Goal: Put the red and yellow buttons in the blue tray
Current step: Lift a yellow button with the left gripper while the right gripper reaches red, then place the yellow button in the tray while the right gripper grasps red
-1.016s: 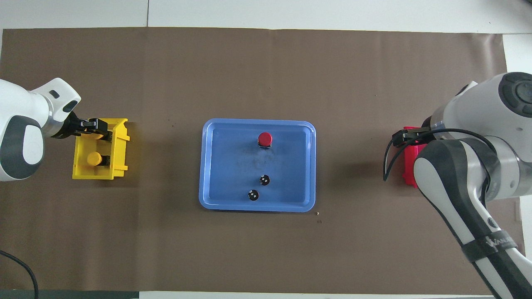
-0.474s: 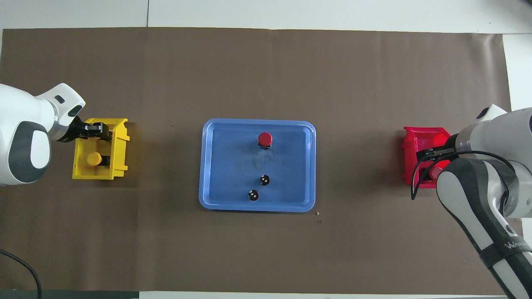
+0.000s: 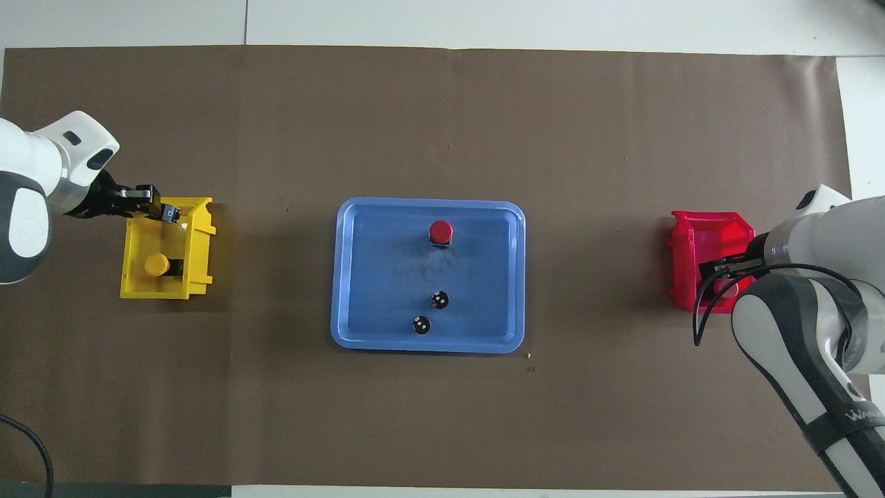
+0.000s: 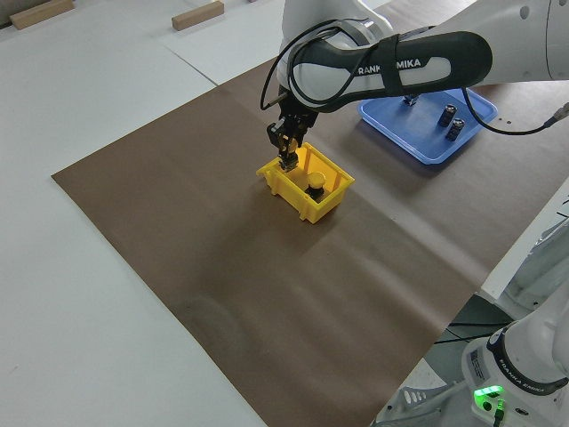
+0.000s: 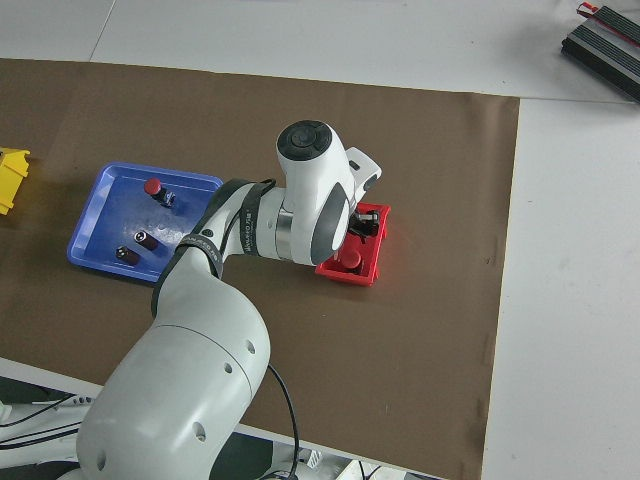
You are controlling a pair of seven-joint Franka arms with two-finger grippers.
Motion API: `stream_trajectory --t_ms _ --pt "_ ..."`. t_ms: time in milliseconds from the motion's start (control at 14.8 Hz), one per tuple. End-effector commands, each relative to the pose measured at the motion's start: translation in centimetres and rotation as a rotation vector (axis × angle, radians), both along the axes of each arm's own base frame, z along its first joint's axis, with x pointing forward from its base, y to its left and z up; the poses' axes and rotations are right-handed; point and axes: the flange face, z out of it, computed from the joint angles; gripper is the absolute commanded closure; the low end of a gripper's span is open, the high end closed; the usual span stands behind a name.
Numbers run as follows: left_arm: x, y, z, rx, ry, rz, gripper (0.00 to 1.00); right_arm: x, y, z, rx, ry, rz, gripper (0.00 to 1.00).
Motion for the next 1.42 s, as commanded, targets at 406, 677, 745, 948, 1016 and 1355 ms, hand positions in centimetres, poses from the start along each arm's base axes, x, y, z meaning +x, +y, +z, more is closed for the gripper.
stream_trajectory --t_ms 406,677,745,948,1016,1355 --pt "-2.4 -27.7 0.6 -0.136 -0.108 0.349 0.99 -2.4 -0.5 -1.6 0.016 -0.008 0.020 0.33" --pt "-8.1 -37.7 -3.7 -0.031 -0.106 0.336 0.99 -3.2 -1.2 -2.0 0.018 0.001 0.015 0.35" --pt "-9.0 -39.1 -5.4 0.006 -0.102 0.320 0.99 -3.5 -1.2 -2.3 0.019 0.007 0.015 0.37" --pt "-9.7 -39.6 -7.6 0.050 -0.077 0.306 0.99 -3.7 -1.2 -2.3 0.020 0.007 0.015 0.47" --pt "-9.7 -39.4 -8.0 0.054 -0.075 0.304 0.99 -3.7 -1.1 -2.3 0.020 0.007 0.015 0.58" --pt "-9.4 -38.3 -9.2 0.070 -0.083 0.296 0.32 0.2 0.9 1.1 0.011 -0.001 0.055 0.78"
